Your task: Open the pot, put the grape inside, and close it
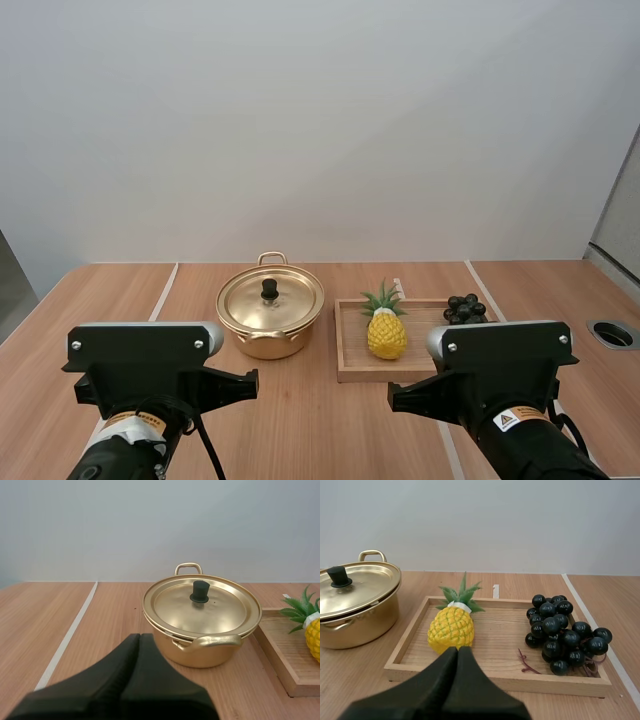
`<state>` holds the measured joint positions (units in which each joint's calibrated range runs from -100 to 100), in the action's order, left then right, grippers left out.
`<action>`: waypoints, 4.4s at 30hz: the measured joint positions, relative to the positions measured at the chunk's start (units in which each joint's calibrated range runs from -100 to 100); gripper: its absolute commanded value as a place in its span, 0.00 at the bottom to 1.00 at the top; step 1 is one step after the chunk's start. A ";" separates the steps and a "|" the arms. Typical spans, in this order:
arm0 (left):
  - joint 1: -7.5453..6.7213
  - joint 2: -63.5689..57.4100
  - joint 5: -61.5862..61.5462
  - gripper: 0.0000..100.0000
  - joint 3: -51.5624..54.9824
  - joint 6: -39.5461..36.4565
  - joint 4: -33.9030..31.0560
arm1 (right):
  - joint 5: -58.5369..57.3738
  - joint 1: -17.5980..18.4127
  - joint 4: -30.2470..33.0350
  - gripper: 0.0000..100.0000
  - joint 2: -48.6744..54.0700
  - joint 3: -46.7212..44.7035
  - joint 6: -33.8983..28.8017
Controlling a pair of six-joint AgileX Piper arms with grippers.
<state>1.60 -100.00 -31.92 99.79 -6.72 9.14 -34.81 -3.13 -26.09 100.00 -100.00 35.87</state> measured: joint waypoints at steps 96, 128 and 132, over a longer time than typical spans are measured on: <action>0.15 53.75 -48.61 0.00 -90.74 0.00 -0.39 | -64.54 -0.02 38.77 0.00 -57.39 88.87 -26.96; 0.15 72.41 -68.08 0.08 -94.14 9.05 8.08 | -65.19 -0.70 43.42 0.00 -61.76 74.53 -28.99; 0.15 72.73 -68.08 0.57 -94.14 9.14 7.95 | -65.19 -0.70 43.78 0.00 -61.76 74.53 -29.02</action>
<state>1.75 -27.27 -100.00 5.65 2.42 17.08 -100.00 -3.83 17.68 38.24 -25.47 6.84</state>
